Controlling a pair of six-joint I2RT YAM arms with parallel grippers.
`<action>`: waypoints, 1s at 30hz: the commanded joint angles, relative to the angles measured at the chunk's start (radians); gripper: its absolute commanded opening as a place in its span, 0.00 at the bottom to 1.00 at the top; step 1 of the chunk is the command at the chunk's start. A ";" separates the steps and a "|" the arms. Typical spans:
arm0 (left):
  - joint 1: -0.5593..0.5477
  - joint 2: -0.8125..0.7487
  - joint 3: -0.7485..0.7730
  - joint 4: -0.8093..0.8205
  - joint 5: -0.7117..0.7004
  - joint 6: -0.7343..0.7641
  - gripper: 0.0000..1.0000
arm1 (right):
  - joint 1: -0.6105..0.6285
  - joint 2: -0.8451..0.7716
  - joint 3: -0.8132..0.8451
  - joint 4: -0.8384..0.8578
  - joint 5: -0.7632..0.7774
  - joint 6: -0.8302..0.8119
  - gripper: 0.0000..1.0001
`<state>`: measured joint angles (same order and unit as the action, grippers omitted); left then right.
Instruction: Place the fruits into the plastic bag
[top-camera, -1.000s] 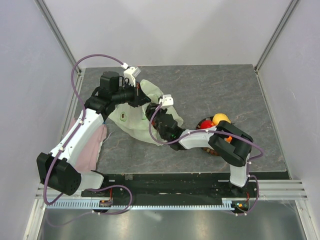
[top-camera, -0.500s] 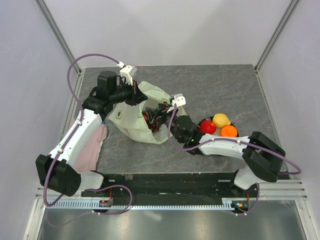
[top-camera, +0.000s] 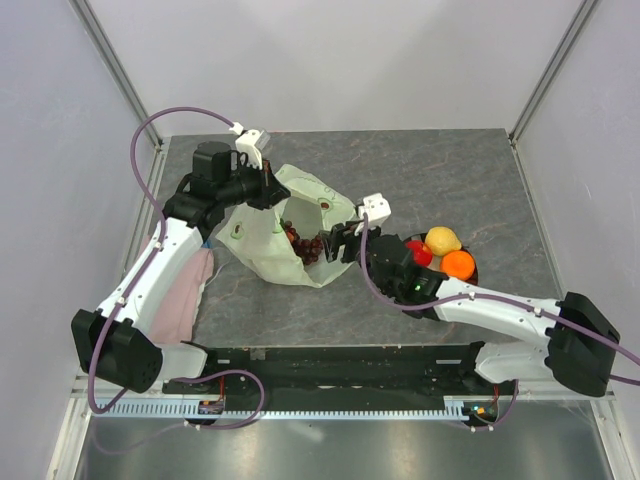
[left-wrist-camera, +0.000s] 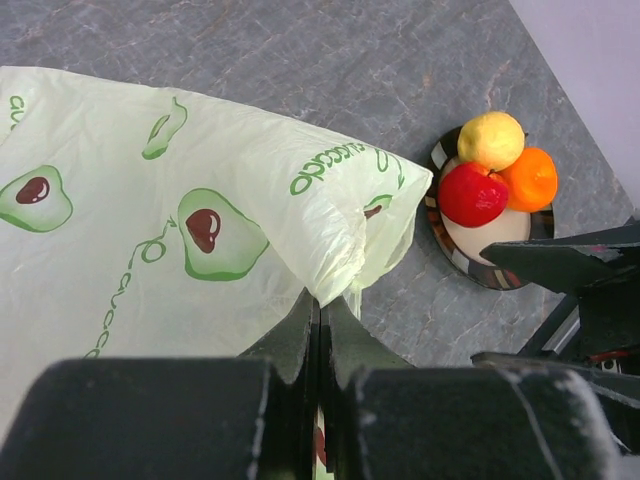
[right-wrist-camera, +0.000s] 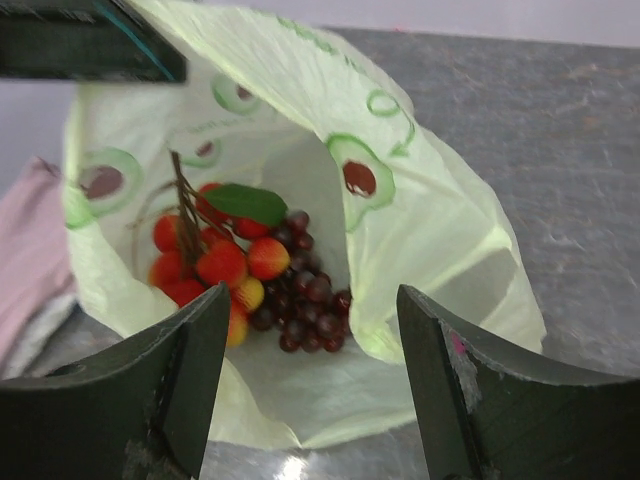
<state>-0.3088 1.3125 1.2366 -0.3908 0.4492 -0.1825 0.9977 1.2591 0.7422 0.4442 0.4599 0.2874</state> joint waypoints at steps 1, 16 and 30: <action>0.005 -0.025 0.009 0.013 -0.017 0.018 0.02 | 0.001 0.028 0.072 -0.257 0.068 -0.008 0.74; 0.005 -0.018 0.009 0.012 0.002 0.018 0.01 | -0.030 0.404 0.351 -0.384 0.186 -0.070 0.73; 0.005 -0.012 0.009 0.012 0.014 0.017 0.02 | -0.099 0.634 0.499 -0.441 0.221 -0.053 0.73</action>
<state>-0.3088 1.3125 1.2366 -0.3946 0.4480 -0.1825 0.9066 1.8248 1.1664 0.0078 0.6586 0.2699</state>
